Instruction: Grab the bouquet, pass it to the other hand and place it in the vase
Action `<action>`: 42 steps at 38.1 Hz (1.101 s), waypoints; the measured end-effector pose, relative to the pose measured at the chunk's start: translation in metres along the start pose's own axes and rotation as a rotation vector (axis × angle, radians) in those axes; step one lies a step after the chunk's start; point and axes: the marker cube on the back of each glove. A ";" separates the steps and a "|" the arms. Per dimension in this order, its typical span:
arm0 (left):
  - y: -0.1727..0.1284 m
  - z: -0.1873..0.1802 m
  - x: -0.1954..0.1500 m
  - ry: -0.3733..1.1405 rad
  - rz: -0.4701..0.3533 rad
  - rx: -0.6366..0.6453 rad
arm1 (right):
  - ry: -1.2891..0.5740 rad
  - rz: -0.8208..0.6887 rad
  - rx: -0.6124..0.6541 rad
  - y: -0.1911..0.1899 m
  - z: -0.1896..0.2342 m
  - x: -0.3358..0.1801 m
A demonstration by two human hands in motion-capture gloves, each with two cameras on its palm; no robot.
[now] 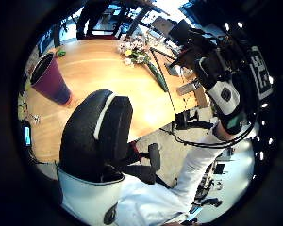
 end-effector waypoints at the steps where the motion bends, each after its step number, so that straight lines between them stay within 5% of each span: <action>1: 0.000 0.001 -0.001 0.000 -0.001 -0.002 | 0.001 0.001 -0.001 0.000 0.001 0.000; 29: 0.016 0.013 -0.032 0.035 -0.018 -0.006 | -0.026 -0.017 -0.015 -0.013 -0.005 -0.006; 42: 0.032 0.029 -0.024 0.102 0.096 -0.022 | -0.019 0.281 -0.082 -0.076 -0.006 0.089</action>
